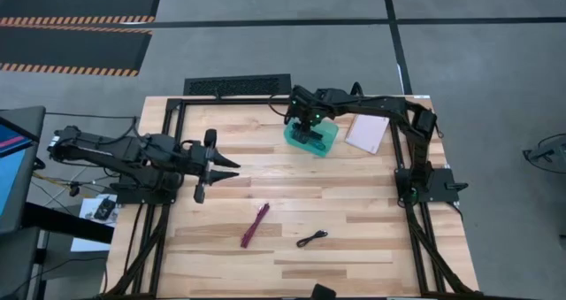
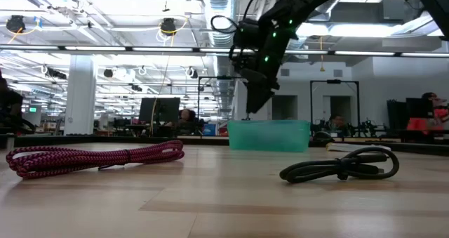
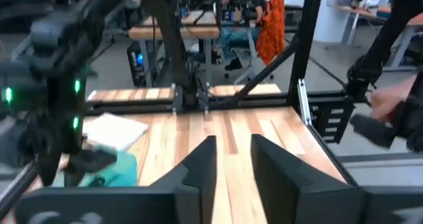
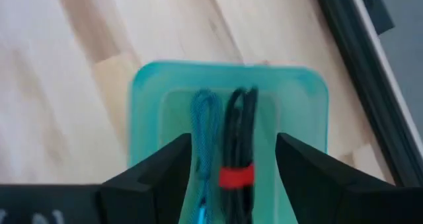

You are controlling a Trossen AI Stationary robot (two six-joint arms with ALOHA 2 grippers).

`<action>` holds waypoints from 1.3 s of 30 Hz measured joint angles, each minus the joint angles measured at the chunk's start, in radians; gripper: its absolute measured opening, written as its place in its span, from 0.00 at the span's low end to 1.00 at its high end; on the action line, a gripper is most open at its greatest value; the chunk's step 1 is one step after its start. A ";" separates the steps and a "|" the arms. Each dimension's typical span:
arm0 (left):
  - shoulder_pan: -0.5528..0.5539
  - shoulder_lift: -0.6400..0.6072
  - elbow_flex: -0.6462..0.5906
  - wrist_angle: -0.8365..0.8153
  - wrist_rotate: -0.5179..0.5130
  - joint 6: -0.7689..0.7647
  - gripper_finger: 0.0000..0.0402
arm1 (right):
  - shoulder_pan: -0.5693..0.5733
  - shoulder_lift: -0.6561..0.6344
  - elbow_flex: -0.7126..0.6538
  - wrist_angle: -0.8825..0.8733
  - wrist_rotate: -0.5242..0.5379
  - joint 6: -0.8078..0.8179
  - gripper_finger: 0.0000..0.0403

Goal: Pick and place USB-C Cables
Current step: Put the red charger cable into the light blue bin

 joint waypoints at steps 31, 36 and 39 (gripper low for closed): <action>0.044 0.095 0.000 -0.127 0.017 -0.157 0.35 | 0.689 -0.773 0.001 -0.421 0.176 0.747 0.59; 0.019 0.228 0.000 -0.121 -0.025 -0.230 0.35 | 1.015 -0.766 -0.020 -0.411 0.536 0.898 0.59; -0.004 0.329 0.000 -0.114 -0.087 -0.263 0.35 | 1.139 -0.728 -0.043 -0.415 0.661 0.974 0.59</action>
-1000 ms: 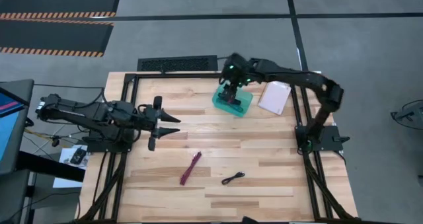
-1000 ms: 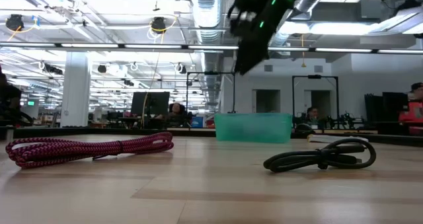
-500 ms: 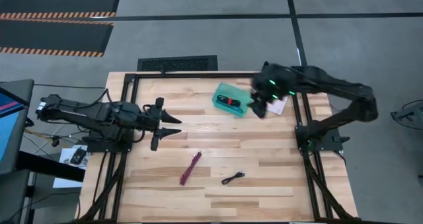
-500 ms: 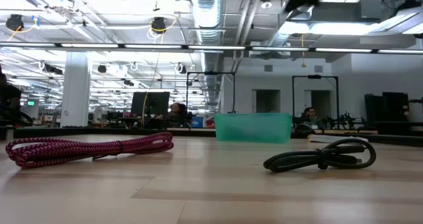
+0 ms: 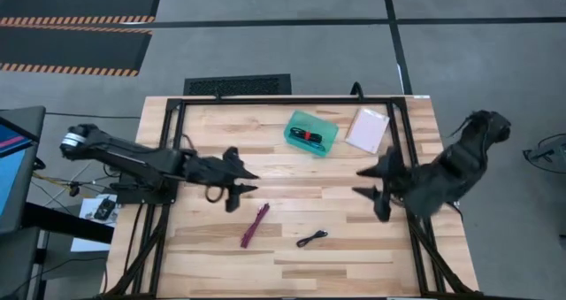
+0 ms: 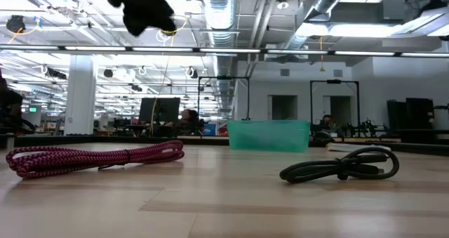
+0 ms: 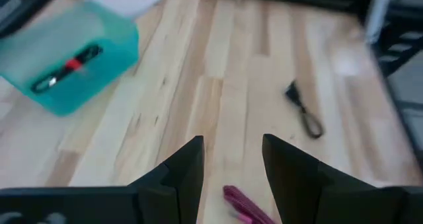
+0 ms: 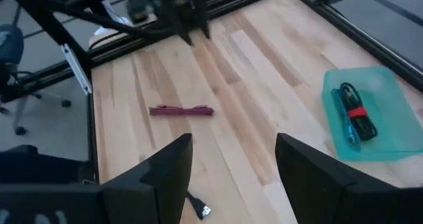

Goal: Pick and place USB-C Cables
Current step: Put the red charger cable into the light blue bin

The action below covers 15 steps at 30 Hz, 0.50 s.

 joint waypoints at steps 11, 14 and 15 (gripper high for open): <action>-0.016 0.257 0.000 0.080 -0.066 -0.100 0.35 | 0.165 0.178 -0.017 0.010 0.107 0.218 0.59; -0.019 0.304 0.000 0.100 -0.070 -0.118 0.35 | 0.176 0.236 -0.017 0.009 0.124 0.264 0.59; -0.020 0.314 0.000 0.102 -0.070 -0.121 0.35 | 0.175 0.254 -0.017 0.010 0.132 0.284 0.59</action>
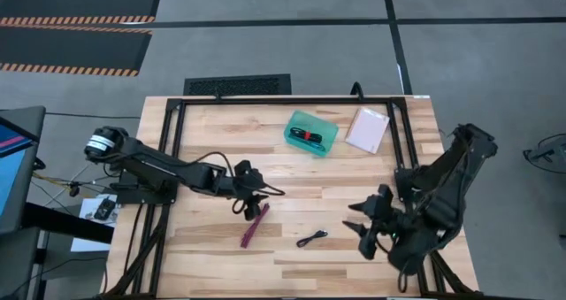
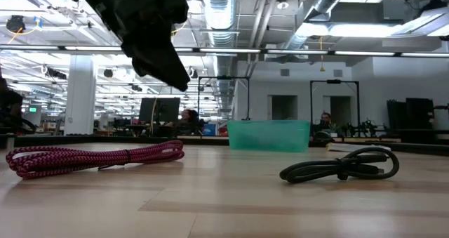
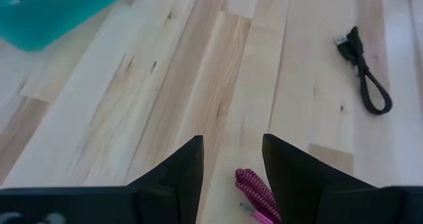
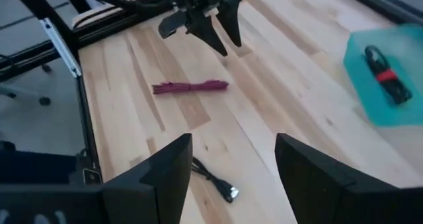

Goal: Pick and place USB-C Cables
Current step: Put the red charger cable into the light blue bin

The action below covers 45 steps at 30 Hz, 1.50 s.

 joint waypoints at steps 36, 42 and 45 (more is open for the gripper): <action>-0.167 0.040 -0.171 0.211 -0.196 -0.203 0.35 | -0.001 0.127 0.000 0.250 0.078 0.004 0.59; -0.201 0.040 -0.172 0.154 -0.235 -0.255 0.35 | -0.001 0.127 0.000 0.289 0.078 -0.001 0.59; -0.212 0.053 -0.172 0.160 -0.257 -0.265 0.35 | -0.001 0.127 0.000 0.298 0.078 -0.001 0.59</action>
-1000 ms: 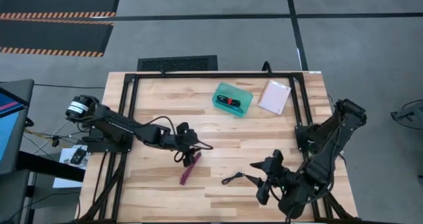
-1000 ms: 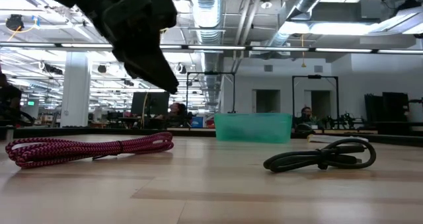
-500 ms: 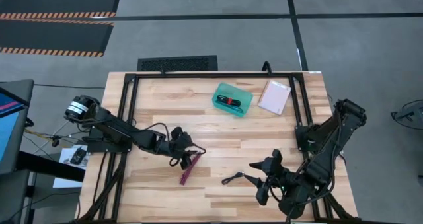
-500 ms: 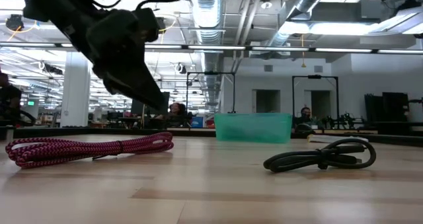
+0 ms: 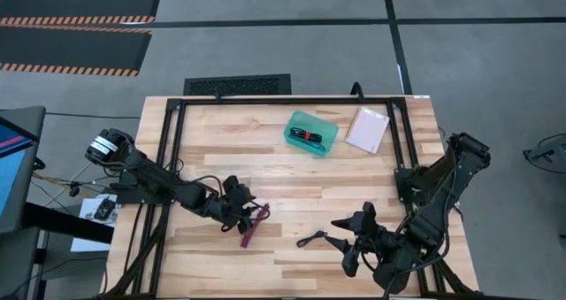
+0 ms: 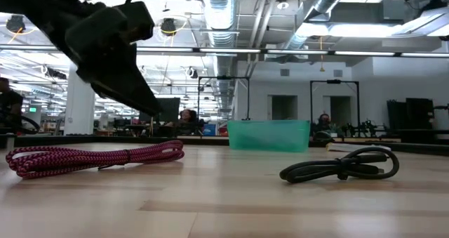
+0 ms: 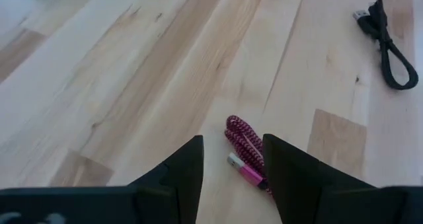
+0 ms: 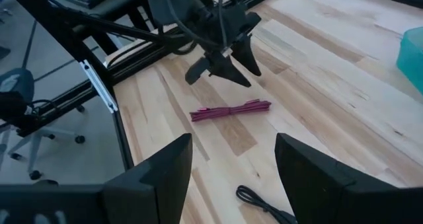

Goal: Pick and place USB-C Cables
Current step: Put the red charger cable into the light blue bin, then put the pink charger cable into the light blue bin

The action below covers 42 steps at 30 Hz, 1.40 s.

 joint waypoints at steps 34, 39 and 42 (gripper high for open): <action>0.136 -0.177 -0.003 -0.019 0.158 0.226 0.00 | -0.105 -0.010 0.001 0.007 0.088 -0.170 0.59; 0.122 -0.281 -0.025 -0.042 0.214 0.248 0.01 | -0.115 -0.009 0.001 0.024 0.068 -0.174 0.59; 0.078 -0.271 -0.058 -0.035 0.214 0.259 0.07 | -0.110 -0.003 0.001 0.042 0.060 -0.176 0.59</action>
